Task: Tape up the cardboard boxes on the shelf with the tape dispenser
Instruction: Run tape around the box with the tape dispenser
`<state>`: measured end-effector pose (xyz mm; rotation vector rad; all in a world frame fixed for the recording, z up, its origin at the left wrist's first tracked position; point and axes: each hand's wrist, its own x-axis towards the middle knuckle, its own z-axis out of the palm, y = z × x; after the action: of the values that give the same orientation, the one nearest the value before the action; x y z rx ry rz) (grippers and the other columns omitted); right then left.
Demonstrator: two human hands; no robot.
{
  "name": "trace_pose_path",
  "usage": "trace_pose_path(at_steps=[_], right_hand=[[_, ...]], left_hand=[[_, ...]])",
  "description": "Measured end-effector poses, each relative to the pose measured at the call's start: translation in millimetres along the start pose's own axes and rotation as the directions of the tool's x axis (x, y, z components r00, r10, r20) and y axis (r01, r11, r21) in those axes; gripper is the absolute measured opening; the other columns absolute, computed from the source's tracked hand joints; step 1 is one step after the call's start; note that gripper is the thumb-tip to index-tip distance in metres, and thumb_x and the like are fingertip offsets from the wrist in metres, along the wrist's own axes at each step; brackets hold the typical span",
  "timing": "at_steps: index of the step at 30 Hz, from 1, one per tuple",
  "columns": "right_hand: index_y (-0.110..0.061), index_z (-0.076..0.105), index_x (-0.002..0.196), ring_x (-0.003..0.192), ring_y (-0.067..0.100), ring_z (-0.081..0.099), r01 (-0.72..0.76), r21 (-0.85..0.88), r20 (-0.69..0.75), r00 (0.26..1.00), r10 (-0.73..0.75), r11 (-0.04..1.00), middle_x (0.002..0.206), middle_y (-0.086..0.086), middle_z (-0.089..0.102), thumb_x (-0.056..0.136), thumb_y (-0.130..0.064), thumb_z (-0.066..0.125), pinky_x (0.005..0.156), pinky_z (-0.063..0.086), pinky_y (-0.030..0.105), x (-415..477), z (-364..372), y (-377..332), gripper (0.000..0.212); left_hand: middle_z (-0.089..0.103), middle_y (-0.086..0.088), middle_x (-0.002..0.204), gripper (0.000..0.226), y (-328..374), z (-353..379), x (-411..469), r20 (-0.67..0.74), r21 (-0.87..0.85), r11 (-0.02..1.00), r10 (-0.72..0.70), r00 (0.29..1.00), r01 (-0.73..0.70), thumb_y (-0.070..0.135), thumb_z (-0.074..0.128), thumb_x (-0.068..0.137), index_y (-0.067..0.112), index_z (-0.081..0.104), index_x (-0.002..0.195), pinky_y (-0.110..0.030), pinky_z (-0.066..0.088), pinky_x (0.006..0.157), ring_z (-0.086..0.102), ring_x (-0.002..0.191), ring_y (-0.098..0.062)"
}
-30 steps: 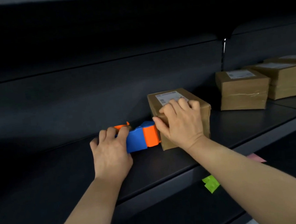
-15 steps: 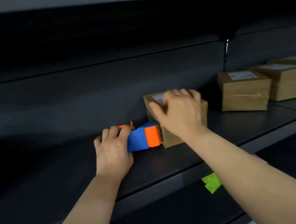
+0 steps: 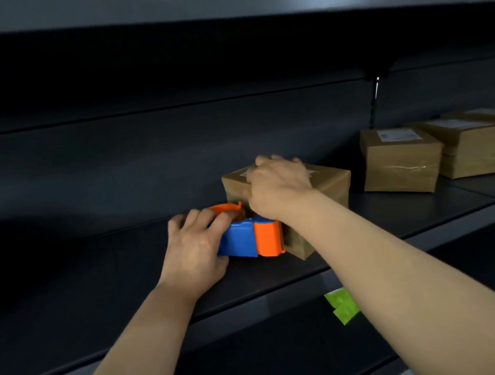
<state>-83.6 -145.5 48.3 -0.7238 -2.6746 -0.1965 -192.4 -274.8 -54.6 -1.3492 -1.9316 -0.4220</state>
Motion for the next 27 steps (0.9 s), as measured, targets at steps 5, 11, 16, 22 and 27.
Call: trace_pose_path(at_steps=[5,11,16,22,27], right_hand=[[-0.016,0.045,0.135,0.118,0.030,0.053,-0.013,0.080,0.033,0.999,0.011,0.997,0.131,0.012,0.053,0.094,-0.010,0.046,0.086,0.043,0.039,-3,2,-6,0.042],[-0.035,0.051,0.120,0.106,0.024,0.055,0.034,0.078,0.063,0.997,-0.039,0.996,0.124,-0.001,0.059,0.100,-0.021,0.045,0.072,0.034,0.033,-25,-4,44,0.025],[-0.042,0.055,0.111,0.108,0.019,0.054,0.007,0.228,0.076,0.997,-0.025,0.974,0.125,-0.011,0.060,0.100,-0.032,0.047,0.086,0.046,0.036,-39,-5,88,0.017],[-0.040,0.054,0.116,0.111,0.019,0.053,0.030,0.243,0.041,0.998,-0.041,0.970,0.128,-0.012,0.058,0.101,-0.031,0.046,0.086,0.045,0.034,-39,-1,92,0.019],[-0.041,0.055,0.112,0.114,0.016,0.052,0.058,0.246,0.028,0.997,-0.067,0.967,0.130,-0.015,0.057,0.099,-0.030,0.050,0.086,0.043,0.032,-36,0,96,0.018]], left_hand=[[0.057,0.008,0.100,0.080,-1,-3,0,0.028,-0.034,0.999,-0.012,1.000,0.013,0.017,0.080,0.053,0.032,0.050,0.125,-0.043,0.038,0.087,0.052,0.096,-0.020],[0.057,0.004,0.098,0.081,-18,-5,-5,0.002,0.007,0.990,-0.143,0.990,0.143,0.010,0.079,0.051,0.033,0.056,0.125,-0.046,0.036,0.086,0.055,0.096,-0.026],[0.054,-0.004,0.096,0.080,-25,1,-5,0.007,0.089,0.966,-0.245,0.969,0.244,-0.001,0.079,0.045,0.025,0.060,0.118,-0.056,0.040,0.085,0.052,0.093,-0.033],[0.054,-0.004,0.098,0.081,-24,2,-4,0.016,0.107,0.957,-0.271,0.962,0.268,0.000,0.081,0.047,0.025,0.059,0.121,-0.058,0.039,0.086,0.053,0.096,-0.033],[0.054,-0.005,0.098,0.073,-23,1,-3,0.028,0.146,0.938,-0.323,0.946,0.316,-0.002,0.075,0.053,0.025,0.061,0.120,-0.056,0.038,0.086,0.052,0.096,-0.033]])
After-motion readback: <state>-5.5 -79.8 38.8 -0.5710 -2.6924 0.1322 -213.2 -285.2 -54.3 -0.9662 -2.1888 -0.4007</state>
